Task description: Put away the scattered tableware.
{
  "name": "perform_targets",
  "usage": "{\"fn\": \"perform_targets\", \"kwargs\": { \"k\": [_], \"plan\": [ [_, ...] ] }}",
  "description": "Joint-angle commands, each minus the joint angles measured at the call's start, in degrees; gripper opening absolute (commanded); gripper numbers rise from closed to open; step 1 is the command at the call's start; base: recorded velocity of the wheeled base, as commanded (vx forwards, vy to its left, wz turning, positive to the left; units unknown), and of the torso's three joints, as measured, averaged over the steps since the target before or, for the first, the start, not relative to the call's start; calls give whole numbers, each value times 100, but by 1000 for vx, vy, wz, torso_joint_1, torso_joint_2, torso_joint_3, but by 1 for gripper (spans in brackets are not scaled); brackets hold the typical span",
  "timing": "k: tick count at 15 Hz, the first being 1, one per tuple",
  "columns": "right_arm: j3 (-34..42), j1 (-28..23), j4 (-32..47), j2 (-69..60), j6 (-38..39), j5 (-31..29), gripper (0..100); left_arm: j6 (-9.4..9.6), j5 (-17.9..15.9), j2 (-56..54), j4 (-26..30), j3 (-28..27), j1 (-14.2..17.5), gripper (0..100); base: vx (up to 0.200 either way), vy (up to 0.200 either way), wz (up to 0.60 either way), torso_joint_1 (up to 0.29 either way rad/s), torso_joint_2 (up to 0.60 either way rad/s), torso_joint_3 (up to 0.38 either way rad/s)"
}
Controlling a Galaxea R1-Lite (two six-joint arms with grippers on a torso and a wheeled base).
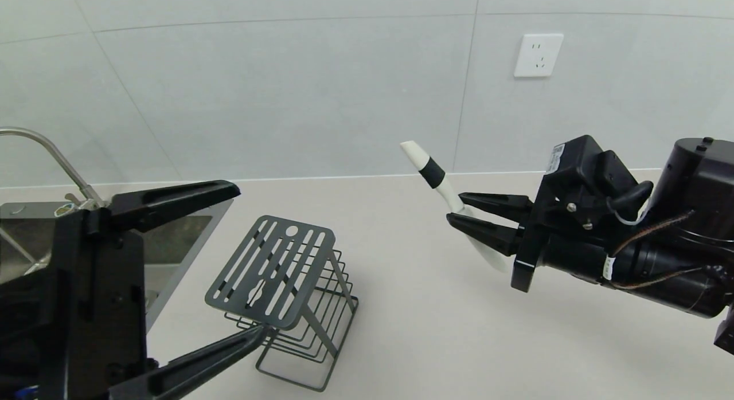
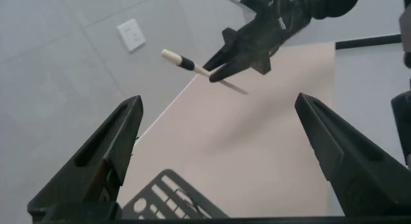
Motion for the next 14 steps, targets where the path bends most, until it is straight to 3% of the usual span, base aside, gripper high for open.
{"fn": "perform_targets", "kwargs": {
  "k": [1, 3, 5, 7, 8, 9, 12, 14],
  "plan": [
    [80, 173, 0, -116, -3, 132, 0, 6, -534, 844, -554, 10, -4, 100, 0, 0, 0, 0, 0, 0],
    [89, 191, 0, -168, -3, 150, 0, -20, -851, 1328, -1231, -8, -4, 100, 0, 0, 0, 0, 0, 0],
    [89, 191, 0, -283, -3, 150, 0, -266, -860, 1653, -1626, -69, -163, 100, 0, 0, 0, 0, 0, 0],
    [150, 235, 0, -414, -21, 150, 0, -662, -851, 1732, -1776, -122, -470, 100, 0, 0, 0, 0, 0, 0],
    [300, 235, 0, -511, -21, 150, 0, -1040, -824, 1838, -1881, -227, -699, 100, 0, 0, 0, 0, 0, 0],
    [423, 235, 0, -573, -21, 150, 0, -1198, -763, 1934, -1925, -315, -743, 100, 0, 0, 0, 0, 0, 0],
    [555, 235, 0, -748, -21, 150, 0, -1339, -499, 2356, -2145, -553, -752, 100, 0, 0, 0, 0, 0, 0],
    [546, 244, 0, -854, -21, 159, 0, -1444, -323, 2681, -2400, -746, -954, 100, 0, 0, 0, 0, 0, 0]
  ]
}}
